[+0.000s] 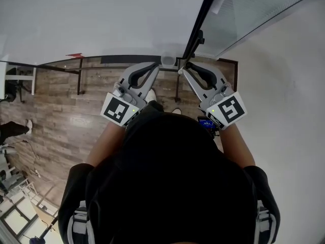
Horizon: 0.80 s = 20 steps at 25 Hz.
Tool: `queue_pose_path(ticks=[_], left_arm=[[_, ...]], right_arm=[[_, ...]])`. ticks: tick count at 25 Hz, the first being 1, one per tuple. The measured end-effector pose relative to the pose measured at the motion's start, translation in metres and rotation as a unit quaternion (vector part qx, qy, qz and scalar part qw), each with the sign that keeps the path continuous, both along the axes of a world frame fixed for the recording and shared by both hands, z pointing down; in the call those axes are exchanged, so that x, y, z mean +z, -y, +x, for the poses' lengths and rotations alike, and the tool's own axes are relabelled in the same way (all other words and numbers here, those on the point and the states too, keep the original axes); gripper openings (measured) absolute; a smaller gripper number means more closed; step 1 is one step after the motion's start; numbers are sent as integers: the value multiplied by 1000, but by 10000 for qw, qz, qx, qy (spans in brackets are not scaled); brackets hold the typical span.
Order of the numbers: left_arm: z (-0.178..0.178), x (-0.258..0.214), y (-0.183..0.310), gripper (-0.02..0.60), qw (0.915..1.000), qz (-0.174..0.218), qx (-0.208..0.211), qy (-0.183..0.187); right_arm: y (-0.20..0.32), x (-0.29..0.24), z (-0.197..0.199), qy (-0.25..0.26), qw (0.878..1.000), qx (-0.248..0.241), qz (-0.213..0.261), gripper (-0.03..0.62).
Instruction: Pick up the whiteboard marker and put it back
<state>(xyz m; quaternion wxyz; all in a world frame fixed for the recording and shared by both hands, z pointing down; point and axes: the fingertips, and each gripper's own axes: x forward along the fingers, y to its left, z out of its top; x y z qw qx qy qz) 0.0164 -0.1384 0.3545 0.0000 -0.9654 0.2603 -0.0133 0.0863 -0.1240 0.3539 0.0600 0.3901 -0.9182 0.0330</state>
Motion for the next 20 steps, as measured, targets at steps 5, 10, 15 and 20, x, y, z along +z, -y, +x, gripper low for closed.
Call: queue_pose_path(ticks=[5,10,15,20], left_arm=[[1,0,-9,4,10000,-19,-7,-44],[3,-5,-16,3,9998,98,37,-148],[2,1,-23,3,10000,29,49,-61],[0,3,-25,3,10000,1,29,4]], right_arm=[[-7,3,2,-6,10000,3,-6,63],[-13,2,1,24,10000,0,12,63],[-18,6,1,45,10000,13,-38,63],[-21,8,1,53,10000,19,-67,63]])
